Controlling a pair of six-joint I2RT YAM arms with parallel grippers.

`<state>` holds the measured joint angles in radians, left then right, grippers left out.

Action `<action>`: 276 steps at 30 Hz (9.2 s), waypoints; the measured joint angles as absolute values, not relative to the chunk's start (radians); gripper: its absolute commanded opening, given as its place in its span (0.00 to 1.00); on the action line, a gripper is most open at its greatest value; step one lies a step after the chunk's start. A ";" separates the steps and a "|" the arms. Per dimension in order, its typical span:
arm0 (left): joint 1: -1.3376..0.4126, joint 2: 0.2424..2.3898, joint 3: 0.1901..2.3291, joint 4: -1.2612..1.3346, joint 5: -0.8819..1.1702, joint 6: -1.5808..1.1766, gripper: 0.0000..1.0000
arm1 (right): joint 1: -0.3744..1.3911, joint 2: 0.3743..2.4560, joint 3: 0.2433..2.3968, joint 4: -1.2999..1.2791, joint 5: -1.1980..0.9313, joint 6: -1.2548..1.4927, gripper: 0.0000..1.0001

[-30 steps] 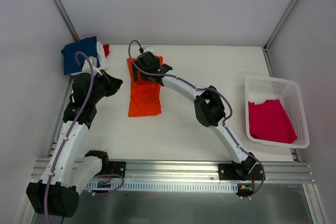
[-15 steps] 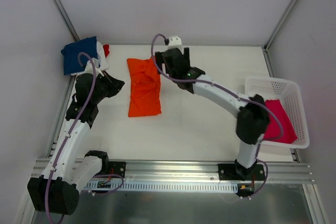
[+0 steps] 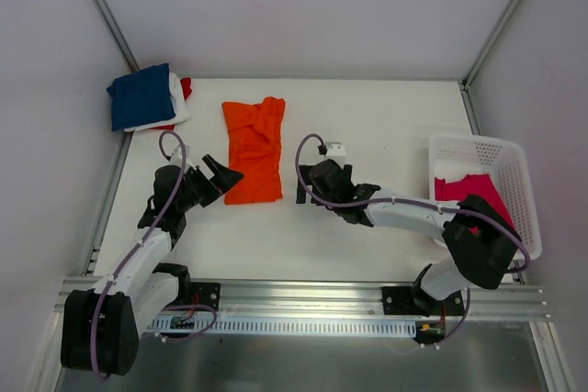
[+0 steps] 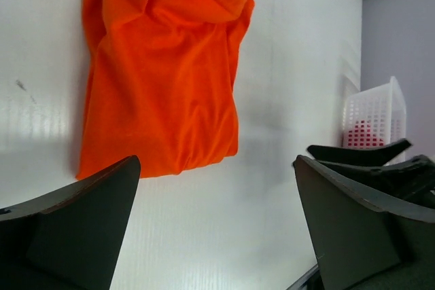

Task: Fold and stack the t-shirts
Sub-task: Fold the tshirt

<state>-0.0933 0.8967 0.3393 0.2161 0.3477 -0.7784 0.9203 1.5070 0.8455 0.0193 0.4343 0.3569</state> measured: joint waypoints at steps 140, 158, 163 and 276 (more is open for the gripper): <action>-0.414 0.936 0.731 -0.141 -0.068 -0.830 0.00 | 0.859 1.694 1.352 -0.130 0.204 0.557 0.01; -0.261 1.272 0.849 -0.006 -0.081 -0.739 0.00 | 0.710 1.983 1.647 -0.187 0.061 0.512 0.01; -0.247 1.370 0.885 0.073 -0.029 -0.719 0.00 | 0.675 2.012 1.687 -0.190 0.036 0.504 0.01; -0.208 0.582 0.778 -0.382 0.178 -0.189 0.99 | 0.458 2.799 2.360 0.420 -0.448 0.872 0.01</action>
